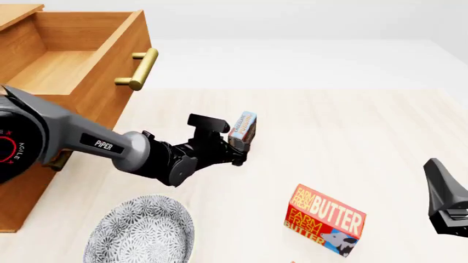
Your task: Put the chocolate pudding in the top drawer of the cabinet and close it.
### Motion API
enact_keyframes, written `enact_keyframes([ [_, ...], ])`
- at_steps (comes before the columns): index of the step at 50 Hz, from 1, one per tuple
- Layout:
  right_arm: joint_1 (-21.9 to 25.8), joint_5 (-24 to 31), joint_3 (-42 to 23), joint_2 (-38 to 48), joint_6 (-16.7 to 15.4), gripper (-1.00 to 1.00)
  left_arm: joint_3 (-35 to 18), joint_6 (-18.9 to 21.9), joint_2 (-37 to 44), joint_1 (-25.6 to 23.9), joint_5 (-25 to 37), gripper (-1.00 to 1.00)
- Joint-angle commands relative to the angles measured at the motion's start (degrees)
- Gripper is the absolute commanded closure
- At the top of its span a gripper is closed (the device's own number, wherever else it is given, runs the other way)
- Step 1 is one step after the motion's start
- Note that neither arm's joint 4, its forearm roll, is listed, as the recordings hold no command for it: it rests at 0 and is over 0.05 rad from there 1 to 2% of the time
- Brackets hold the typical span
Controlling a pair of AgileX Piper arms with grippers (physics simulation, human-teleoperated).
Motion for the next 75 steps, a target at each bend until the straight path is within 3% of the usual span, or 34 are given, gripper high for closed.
enact_keyframes([
  [1,0.0,0.0,0.0,0.0,0.0,-1.0,-0.8,-0.9,1.4,-0.3,-0.5,-1.0],
  [44,0.0,0.0,0.0,0.0,0.0,-1.0,-3.0,-0.9,2.1,-0.3,0.7,-1.0],
  [45,0.0,0.0,0.0,0.0,0.0,-1.0,-3.0,-0.7,2.1,-0.5,0.7,1.0],
  [75,0.0,0.0,0.0,0.0,0.0,-1.0,1.8,1.1,-5.3,-1.3,0.5,1.0],
])
